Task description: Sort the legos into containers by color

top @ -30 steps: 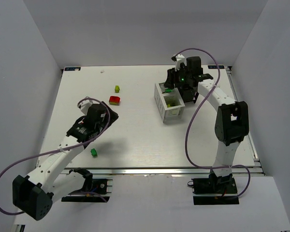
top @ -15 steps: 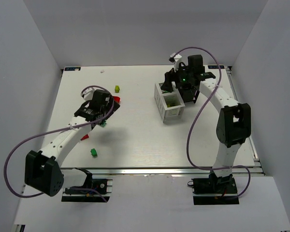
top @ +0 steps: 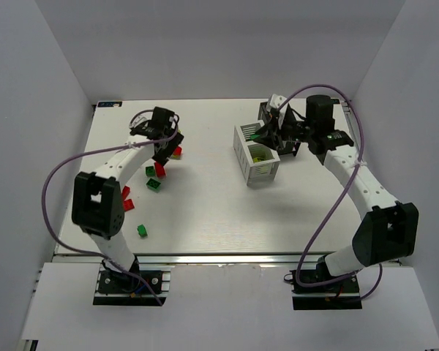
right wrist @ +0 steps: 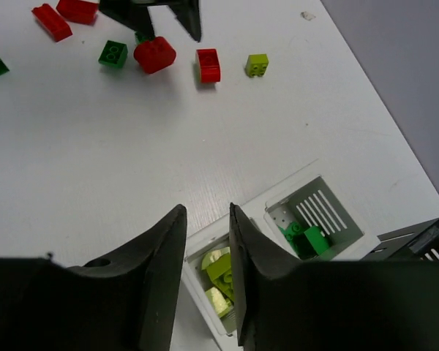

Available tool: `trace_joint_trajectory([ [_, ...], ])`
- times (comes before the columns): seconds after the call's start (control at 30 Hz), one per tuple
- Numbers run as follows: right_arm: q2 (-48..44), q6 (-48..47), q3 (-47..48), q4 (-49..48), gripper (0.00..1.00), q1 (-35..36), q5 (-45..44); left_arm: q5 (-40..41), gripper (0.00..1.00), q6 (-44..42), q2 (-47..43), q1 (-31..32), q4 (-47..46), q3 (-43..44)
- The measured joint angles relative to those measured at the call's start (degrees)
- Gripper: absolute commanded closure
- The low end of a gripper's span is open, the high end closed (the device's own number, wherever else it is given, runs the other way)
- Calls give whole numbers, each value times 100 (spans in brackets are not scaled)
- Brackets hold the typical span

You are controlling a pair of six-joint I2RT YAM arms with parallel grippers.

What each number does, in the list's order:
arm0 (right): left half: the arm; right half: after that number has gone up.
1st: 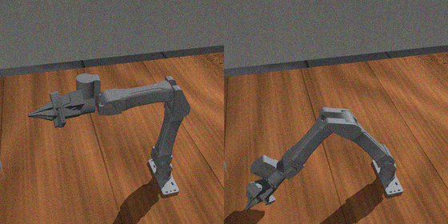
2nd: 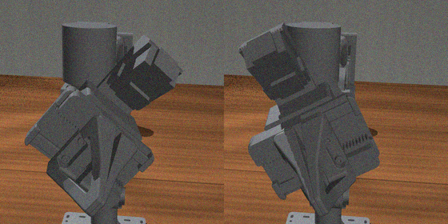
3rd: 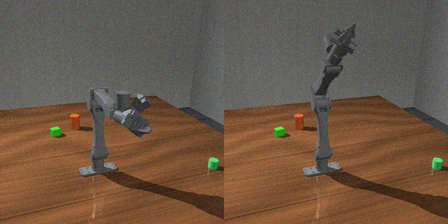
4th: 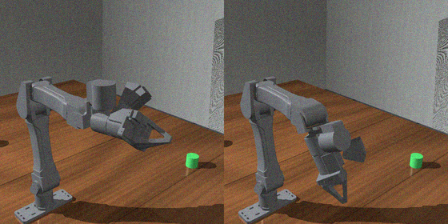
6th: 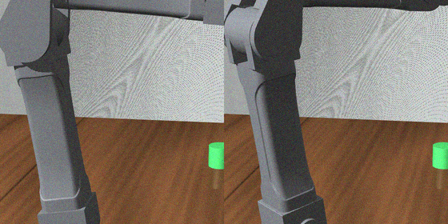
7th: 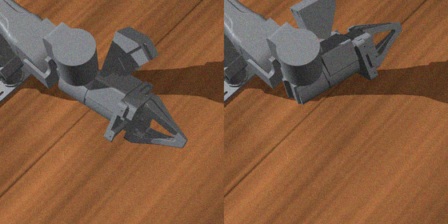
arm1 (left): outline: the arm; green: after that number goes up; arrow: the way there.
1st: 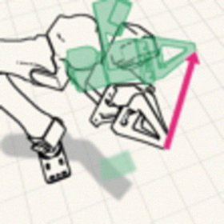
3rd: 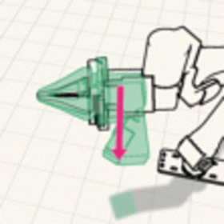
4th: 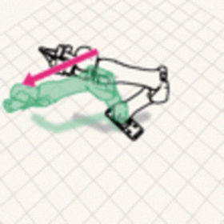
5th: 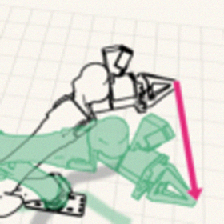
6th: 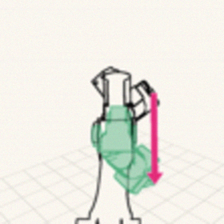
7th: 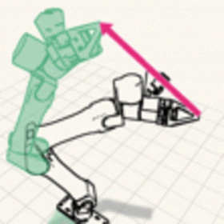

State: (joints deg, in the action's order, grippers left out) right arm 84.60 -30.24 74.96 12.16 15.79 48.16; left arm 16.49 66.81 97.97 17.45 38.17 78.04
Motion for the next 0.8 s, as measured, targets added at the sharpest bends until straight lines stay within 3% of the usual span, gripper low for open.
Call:
trace_joint_trajectory([
  [0.13, -229, -26, -409, -37, 67, -28, 46, 26, 26, 308, 881, -13, 374, 898],
  [0.4, -750, -22, -992, -129, 64, -271, 96, 44, 25, 713, 1980, -116, 876, 1740],
  [0.8, -802, 35, -1104, -188, 64, -664, 286, 39, 30, 826, 2542, -304, 1086, 2245],
])
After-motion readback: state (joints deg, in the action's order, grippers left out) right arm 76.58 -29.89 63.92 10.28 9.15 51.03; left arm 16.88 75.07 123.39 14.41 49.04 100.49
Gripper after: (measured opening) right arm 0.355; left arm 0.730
